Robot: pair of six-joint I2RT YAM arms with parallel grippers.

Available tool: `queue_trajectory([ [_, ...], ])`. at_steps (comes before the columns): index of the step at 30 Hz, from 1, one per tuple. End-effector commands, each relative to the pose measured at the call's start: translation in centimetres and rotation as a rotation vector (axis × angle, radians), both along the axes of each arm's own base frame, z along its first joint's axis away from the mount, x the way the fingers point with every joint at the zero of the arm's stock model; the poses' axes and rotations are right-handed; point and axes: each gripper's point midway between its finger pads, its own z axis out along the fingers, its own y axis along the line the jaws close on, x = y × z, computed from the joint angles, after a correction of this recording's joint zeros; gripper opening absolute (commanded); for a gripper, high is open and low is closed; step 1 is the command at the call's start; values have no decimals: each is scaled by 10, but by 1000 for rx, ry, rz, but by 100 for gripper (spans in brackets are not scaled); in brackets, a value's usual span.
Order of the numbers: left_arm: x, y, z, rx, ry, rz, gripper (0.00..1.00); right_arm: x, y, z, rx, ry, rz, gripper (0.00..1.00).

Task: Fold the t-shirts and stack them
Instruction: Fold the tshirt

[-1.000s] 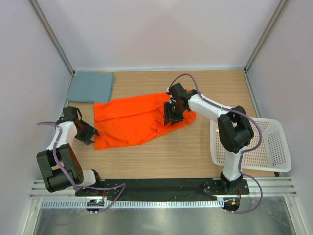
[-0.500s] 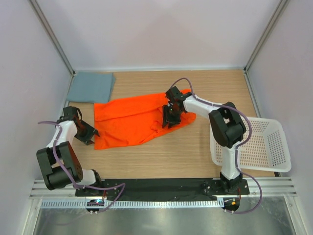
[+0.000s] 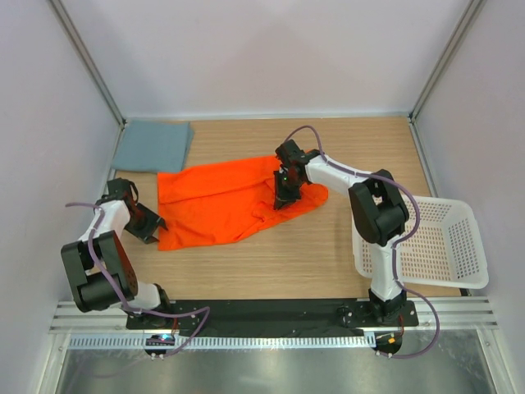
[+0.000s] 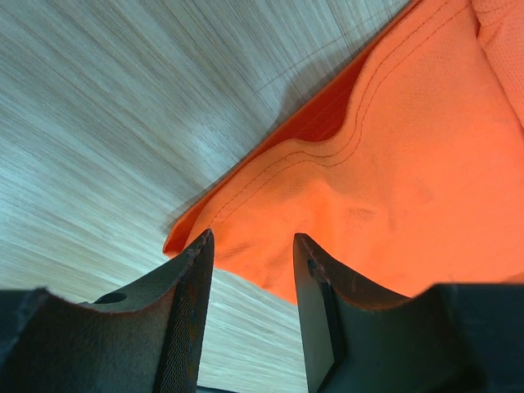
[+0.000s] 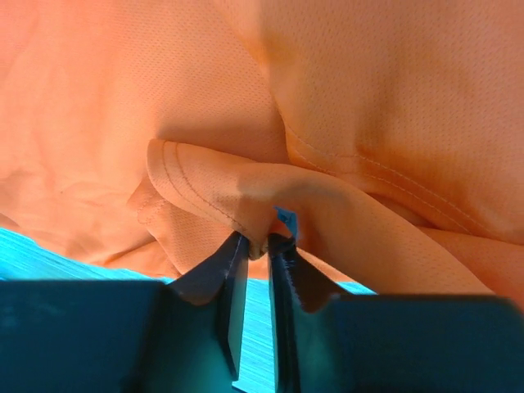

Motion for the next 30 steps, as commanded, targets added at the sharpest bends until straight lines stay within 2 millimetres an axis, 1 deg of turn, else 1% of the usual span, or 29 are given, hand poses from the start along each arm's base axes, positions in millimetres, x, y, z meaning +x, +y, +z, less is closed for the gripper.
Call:
queue_trajectory([
  [1,16,8,7,18,-49,-11,45,9,2,21,1,-42,-1,15],
  [2,17,8,7,17,-51,-12,45,9,2,22,1,-43,-3,8],
  [4,16,8,6,16,-43,-11,45,8,1,23,-2,-43,-5,2],
  [5,16,7,5,13,-42,-12,45,8,0,24,-5,-44,-10,1],
  [7,16,8,5,14,-42,-9,46,6,-4,26,-19,-40,-13,1],
  [9,15,8,3,16,-36,-3,46,3,-7,35,-24,-47,-15,2],
  [14,14,8,-2,10,-18,12,46,-12,-18,57,-25,-65,11,2],
  [17,14,8,-3,5,-11,14,46,-21,-25,62,-39,-71,18,1],
  [18,12,7,-3,2,-1,14,45,-21,-27,70,-32,-90,18,2],
  [20,6,6,-5,1,18,19,45,-25,-31,74,-41,-93,19,2],
  [21,3,5,-3,5,19,26,44,-27,-33,79,-40,-102,20,1],
  [23,-9,8,-5,30,55,60,44,-27,-35,83,-39,-111,20,2],
  [25,-15,12,-1,58,61,110,46,-28,-34,86,-34,-120,25,2],
  [27,-16,13,4,65,53,135,47,-29,-34,84,-32,-116,28,1],
  [28,-20,18,5,93,64,149,47,-30,-34,83,-31,-112,31,2],
  [30,-22,18,6,97,69,155,47,-31,-35,83,-32,-109,31,1],
])
